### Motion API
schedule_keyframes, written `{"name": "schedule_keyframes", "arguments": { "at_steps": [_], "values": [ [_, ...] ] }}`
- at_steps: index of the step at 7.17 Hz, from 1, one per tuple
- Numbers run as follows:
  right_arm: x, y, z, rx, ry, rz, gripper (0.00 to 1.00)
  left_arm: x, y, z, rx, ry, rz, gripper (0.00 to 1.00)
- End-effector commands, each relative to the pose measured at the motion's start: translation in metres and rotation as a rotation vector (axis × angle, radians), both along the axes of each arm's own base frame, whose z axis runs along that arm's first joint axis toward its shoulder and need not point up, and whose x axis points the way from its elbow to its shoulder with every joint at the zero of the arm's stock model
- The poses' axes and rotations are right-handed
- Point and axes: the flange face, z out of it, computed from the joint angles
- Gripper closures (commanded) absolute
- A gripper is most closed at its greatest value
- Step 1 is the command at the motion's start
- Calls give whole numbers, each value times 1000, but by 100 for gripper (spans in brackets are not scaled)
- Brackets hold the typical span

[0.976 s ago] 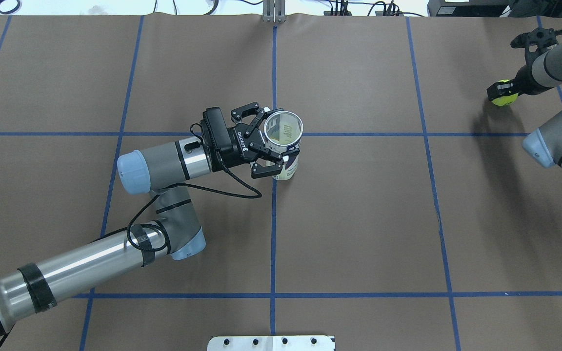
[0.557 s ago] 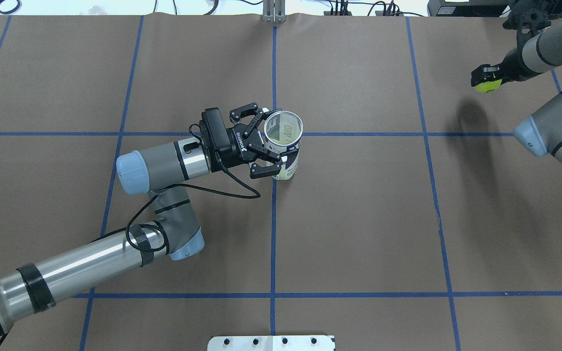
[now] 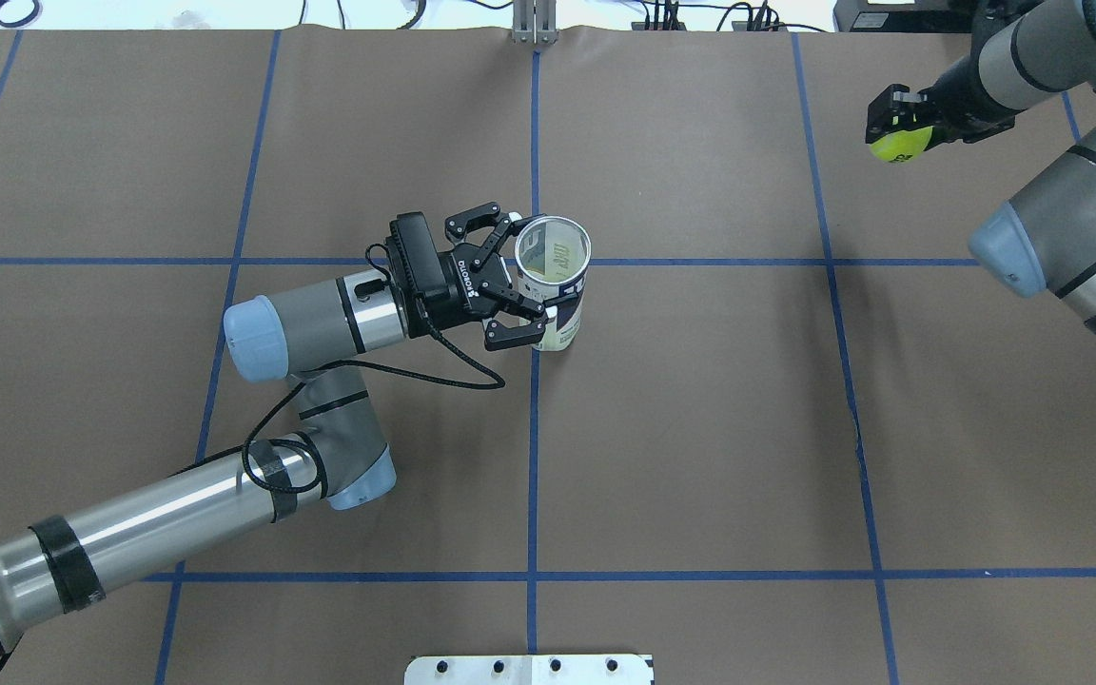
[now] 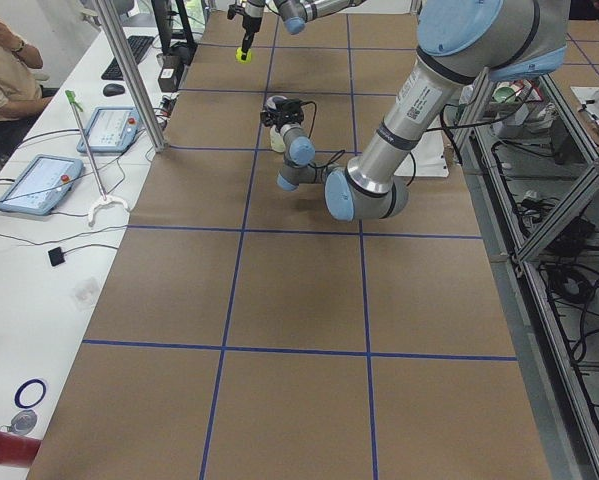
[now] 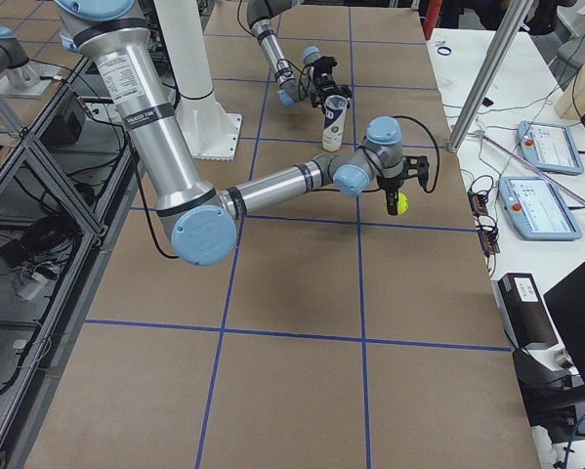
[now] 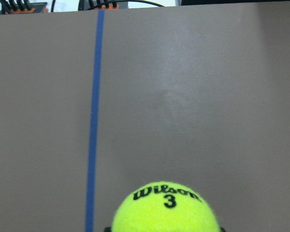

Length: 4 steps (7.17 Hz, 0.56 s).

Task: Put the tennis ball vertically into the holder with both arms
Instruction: 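Carry the second ball with the right gripper over the cup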

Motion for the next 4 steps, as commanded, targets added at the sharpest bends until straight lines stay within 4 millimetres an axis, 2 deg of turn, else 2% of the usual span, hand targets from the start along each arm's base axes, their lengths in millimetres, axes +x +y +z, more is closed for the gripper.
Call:
{"name": "schedule_keyframes", "arguments": {
  "at_steps": [1,3,4],
  "values": [
    [-14,55,-109,-86,-47,20,100,0,0,0,-1,-1,0,1],
    [-56,74,-185,-178,-119,71,100,1,1,0,-1,-1,2,1],
    [-86,85,-214,-197,-118,99,100,1,1,0,-1,-1,2,1]
  ]
}}
